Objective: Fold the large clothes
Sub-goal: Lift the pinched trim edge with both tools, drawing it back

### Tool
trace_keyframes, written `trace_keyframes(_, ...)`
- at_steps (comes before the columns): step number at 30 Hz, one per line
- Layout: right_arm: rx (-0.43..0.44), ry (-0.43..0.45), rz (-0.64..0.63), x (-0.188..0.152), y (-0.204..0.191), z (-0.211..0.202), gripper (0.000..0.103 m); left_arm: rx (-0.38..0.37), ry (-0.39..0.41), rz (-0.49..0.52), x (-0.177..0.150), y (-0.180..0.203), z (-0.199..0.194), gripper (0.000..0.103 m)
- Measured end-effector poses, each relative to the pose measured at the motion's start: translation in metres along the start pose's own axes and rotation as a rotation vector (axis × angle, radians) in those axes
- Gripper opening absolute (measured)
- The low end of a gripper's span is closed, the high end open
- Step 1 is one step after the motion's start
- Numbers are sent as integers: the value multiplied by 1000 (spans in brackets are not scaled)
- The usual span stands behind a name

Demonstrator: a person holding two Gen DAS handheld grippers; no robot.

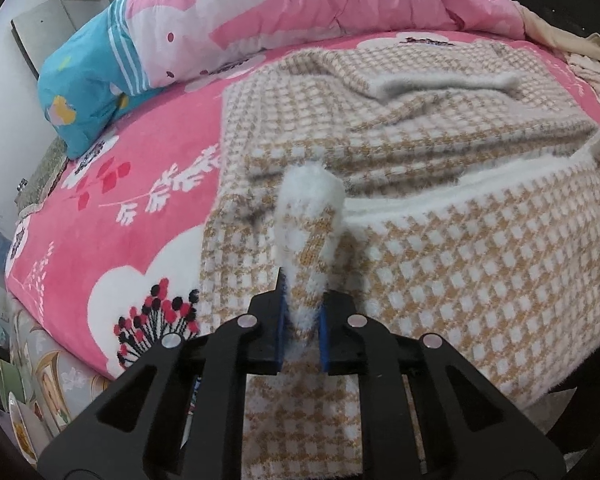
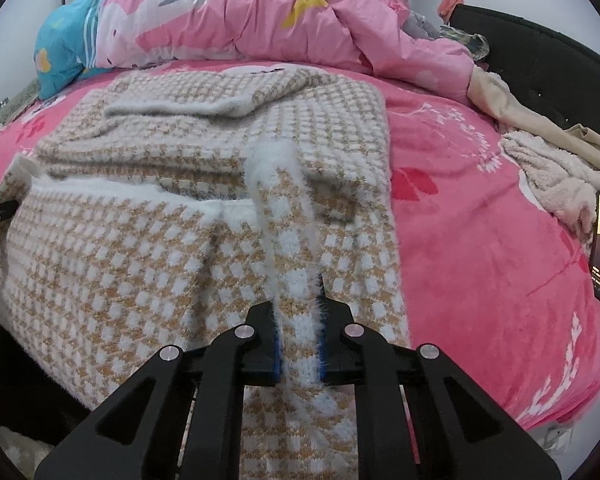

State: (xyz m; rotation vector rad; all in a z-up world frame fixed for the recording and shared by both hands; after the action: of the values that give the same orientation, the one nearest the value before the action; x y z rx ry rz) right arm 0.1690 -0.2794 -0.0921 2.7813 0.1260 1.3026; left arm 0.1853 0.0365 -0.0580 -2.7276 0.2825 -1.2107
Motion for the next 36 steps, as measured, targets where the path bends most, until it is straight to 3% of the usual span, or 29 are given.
trace_keyframes(36,1,-11,2,0,-3,11,12,32,-12,19,3,3,15,16)
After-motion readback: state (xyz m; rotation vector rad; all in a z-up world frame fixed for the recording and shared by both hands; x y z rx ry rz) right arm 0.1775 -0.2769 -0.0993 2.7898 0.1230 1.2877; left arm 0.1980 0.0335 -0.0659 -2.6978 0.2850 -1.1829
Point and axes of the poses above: each gripper's, at about its wrist camera, not at the fingertips, and z roughly the way its jaws point, y to its right, x to its top, the point moved 4 cm from there along z, roughly the way its jaws point, and after that the axes turned 13 degrees about y, right-handed, at the moved point
